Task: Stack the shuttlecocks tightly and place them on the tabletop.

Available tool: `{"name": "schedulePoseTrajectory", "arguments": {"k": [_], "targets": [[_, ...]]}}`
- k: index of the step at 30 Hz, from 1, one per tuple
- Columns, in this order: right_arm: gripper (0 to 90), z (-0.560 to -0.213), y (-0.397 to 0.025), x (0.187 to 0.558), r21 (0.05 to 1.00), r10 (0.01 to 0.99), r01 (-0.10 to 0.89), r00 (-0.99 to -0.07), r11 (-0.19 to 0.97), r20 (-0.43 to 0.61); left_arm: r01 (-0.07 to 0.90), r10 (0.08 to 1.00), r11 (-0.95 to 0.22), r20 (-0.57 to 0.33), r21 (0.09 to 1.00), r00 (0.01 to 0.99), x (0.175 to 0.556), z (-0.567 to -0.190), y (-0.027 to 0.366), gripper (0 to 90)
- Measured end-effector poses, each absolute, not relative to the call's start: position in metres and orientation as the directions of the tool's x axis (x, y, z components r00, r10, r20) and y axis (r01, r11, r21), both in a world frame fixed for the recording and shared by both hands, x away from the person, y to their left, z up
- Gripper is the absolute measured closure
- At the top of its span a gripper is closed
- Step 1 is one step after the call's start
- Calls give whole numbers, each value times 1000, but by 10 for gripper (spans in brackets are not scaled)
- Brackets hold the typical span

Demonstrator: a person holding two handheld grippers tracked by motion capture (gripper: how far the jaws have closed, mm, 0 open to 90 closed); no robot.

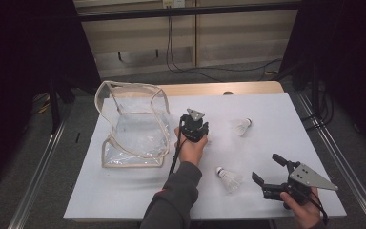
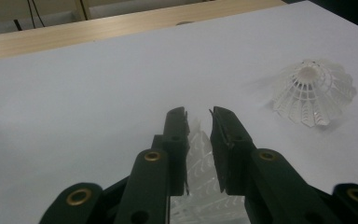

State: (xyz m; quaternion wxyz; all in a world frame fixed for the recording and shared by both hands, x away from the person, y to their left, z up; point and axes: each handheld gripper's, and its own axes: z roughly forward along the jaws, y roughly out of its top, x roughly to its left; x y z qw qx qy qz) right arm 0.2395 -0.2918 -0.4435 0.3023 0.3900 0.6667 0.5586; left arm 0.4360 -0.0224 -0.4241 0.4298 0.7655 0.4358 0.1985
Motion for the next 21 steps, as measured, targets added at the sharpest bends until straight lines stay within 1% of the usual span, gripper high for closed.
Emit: {"name": "schedulePoseTrajectory", "arguments": {"k": [10,21], "targets": [[39,-444,-292,240,981,857,182,-514,72,33,502,831,-236,-95,832,548,436,-425,-25,742],[39,-443,-292,240,981,858,183,-513,72,33,500,827,-240,-94,832,554,435,-425,-26,718]]}}
